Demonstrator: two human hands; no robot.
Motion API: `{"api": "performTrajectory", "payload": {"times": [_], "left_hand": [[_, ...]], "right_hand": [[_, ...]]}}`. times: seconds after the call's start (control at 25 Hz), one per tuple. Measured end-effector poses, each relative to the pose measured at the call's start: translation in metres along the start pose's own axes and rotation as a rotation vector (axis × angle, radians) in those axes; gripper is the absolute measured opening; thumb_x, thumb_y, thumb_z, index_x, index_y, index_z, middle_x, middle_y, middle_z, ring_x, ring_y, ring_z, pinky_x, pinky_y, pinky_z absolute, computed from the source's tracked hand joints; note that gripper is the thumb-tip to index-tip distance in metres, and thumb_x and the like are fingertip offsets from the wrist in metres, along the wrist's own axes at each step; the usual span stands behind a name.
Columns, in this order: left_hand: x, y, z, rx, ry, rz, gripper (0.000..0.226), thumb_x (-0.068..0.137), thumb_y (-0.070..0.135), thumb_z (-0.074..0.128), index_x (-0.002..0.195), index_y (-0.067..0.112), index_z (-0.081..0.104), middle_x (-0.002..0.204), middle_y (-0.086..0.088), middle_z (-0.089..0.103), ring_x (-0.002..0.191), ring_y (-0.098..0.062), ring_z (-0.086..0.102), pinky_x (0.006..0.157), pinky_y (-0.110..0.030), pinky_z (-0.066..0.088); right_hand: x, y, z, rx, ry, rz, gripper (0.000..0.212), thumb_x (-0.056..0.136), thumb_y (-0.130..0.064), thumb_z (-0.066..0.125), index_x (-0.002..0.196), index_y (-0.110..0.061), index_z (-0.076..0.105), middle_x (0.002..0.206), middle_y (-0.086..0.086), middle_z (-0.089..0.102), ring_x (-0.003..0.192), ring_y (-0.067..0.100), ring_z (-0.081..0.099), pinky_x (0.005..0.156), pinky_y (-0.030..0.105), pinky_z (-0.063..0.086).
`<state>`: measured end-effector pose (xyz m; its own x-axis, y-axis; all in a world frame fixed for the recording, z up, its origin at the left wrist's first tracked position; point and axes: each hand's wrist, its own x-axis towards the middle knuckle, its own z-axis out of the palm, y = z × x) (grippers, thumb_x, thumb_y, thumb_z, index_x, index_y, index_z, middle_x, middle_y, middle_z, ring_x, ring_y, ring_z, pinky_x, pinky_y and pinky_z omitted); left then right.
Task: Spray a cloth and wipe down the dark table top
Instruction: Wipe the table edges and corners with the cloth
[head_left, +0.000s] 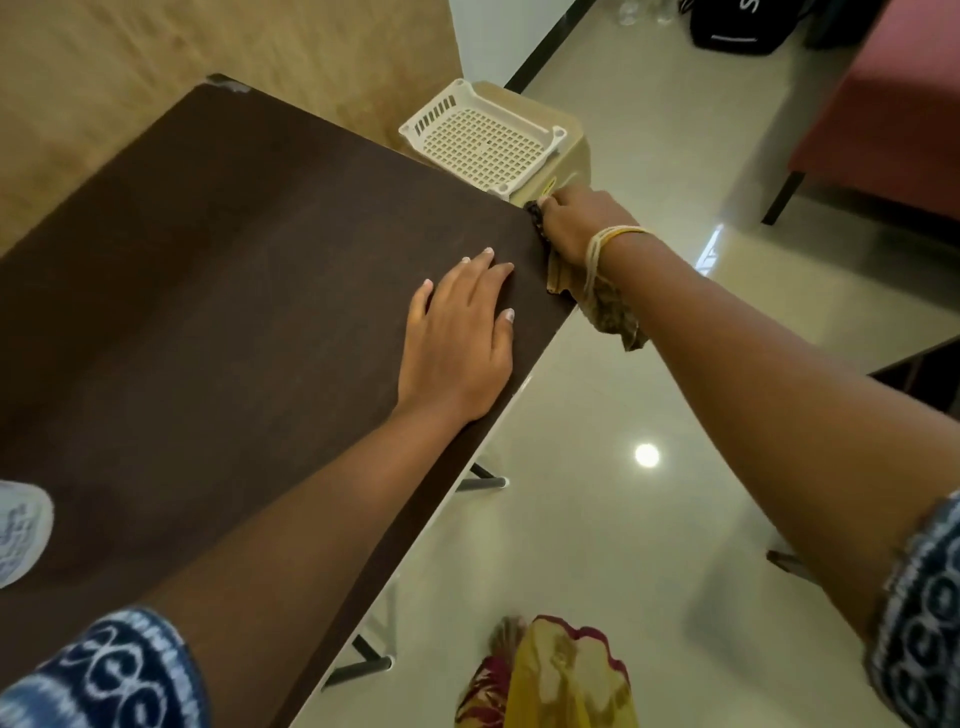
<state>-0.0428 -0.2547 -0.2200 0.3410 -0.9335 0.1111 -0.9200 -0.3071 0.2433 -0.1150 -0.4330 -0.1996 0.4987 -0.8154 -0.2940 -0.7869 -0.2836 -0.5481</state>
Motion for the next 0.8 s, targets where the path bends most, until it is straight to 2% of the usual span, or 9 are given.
{"api": "performTrajectory", "payload": {"times": [0.12, 0.2, 0.28, 0.32, 0.4, 0.56, 0.68, 0.76, 0.8], "left_hand": [[0.0, 0.001, -0.002, 0.013, -0.011, 0.002, 0.047, 0.099, 0.032, 0.034, 0.145, 0.023, 0.037, 0.156, 0.004, 0.032, 0.145, -0.014, 0.027, 0.118, -0.044, 0.02], [-0.001, 0.002, -0.004, 0.027, -0.028, 0.002, 0.049, 0.098, 0.033, 0.031, 0.146, 0.023, 0.035, 0.157, 0.003, 0.03, 0.146, -0.015, 0.025, 0.118, -0.045, 0.02], [-0.002, 0.003, -0.004, 0.039, -0.049, 0.009, 0.051, 0.098, 0.033, 0.028, 0.147, 0.022, 0.034, 0.158, 0.002, 0.029, 0.146, -0.015, 0.023, 0.118, -0.045, 0.019], [-0.001, 0.003, -0.005, 0.043, -0.057, 0.008, 0.051, 0.098, 0.033, 0.028, 0.147, 0.022, 0.033, 0.158, 0.002, 0.028, 0.147, -0.016, 0.022, 0.119, -0.045, 0.018], [-0.001, 0.002, -0.006, 0.054, -0.066, -0.001, 0.051, 0.098, 0.033, 0.028, 0.147, 0.021, 0.033, 0.159, 0.001, 0.027, 0.147, -0.016, 0.021, 0.119, -0.046, 0.019], [-0.001, 0.004, -0.006, 0.06, -0.081, -0.005, 0.053, 0.098, 0.033, 0.026, 0.149, 0.021, 0.031, 0.16, 0.002, 0.025, 0.148, -0.015, 0.019, 0.12, -0.046, 0.018], [-0.001, 0.003, -0.007, 0.056, -0.082, 0.0, 0.052, 0.098, 0.033, 0.026, 0.149, 0.023, 0.031, 0.16, 0.003, 0.025, 0.148, -0.014, 0.018, 0.12, -0.045, 0.018], [-0.002, 0.003, -0.007, 0.049, -0.085, 0.002, 0.052, 0.098, 0.033, 0.027, 0.149, 0.023, 0.032, 0.159, 0.004, 0.025, 0.148, -0.014, 0.019, 0.12, -0.044, 0.017], [-0.002, 0.004, -0.008, 0.047, -0.091, 0.002, 0.052, 0.098, 0.033, 0.026, 0.149, 0.023, 0.032, 0.159, 0.004, 0.026, 0.148, -0.014, 0.019, 0.12, -0.043, 0.016]], "right_hand": [[-0.017, 0.009, 0.024, -0.085, 0.272, -0.063, 0.039, 0.101, -0.039, 0.027, 0.115, -0.019, 0.057, 0.098, 0.008, 0.063, 0.087, 0.029, 0.06, 0.081, 0.043, 0.05], [-0.04, 0.02, 0.04, -0.043, 0.368, -0.186, 0.04, 0.102, -0.039, 0.028, 0.128, -0.024, 0.055, 0.118, 0.005, 0.062, 0.109, 0.029, 0.057, 0.092, 0.047, 0.048], [-0.066, 0.029, 0.052, -0.092, 0.408, -0.305, 0.044, 0.103, -0.037, 0.03, 0.14, -0.024, 0.05, 0.145, 0.002, 0.05, 0.139, 0.03, 0.037, 0.115, 0.045, 0.031], [-0.077, 0.032, 0.056, -0.119, 0.398, -0.341, 0.043, 0.104, -0.035, 0.032, 0.142, -0.025, 0.049, 0.151, 0.001, 0.044, 0.146, 0.029, 0.026, 0.12, 0.045, 0.02], [-0.08, 0.031, 0.051, -0.155, 0.334, -0.381, 0.042, 0.104, -0.036, 0.033, 0.143, -0.029, 0.047, 0.153, -0.002, 0.04, 0.149, 0.027, 0.019, 0.12, 0.045, 0.014], [-0.021, 0.012, 0.014, -0.206, 0.059, -0.356, 0.041, 0.103, -0.044, 0.031, 0.144, -0.044, 0.04, 0.153, -0.004, 0.04, 0.138, 0.026, 0.039, 0.107, 0.043, 0.037], [0.022, -0.001, -0.009, 0.158, -0.267, -0.215, 0.04, 0.102, -0.045, 0.038, 0.14, -0.036, 0.048, 0.145, -0.001, 0.049, 0.125, 0.018, 0.049, 0.106, 0.031, 0.034], [0.02, 0.009, -0.014, 0.378, -0.363, -0.155, 0.038, 0.1, -0.043, 0.046, 0.13, -0.025, 0.061, 0.128, -0.003, 0.061, 0.108, 0.01, 0.056, 0.103, 0.025, 0.038], [0.014, 0.017, -0.015, 0.473, -0.349, -0.138, 0.036, 0.099, -0.041, 0.05, 0.126, -0.023, 0.064, 0.118, -0.007, 0.065, 0.102, 0.006, 0.059, 0.103, 0.026, 0.042]]}}
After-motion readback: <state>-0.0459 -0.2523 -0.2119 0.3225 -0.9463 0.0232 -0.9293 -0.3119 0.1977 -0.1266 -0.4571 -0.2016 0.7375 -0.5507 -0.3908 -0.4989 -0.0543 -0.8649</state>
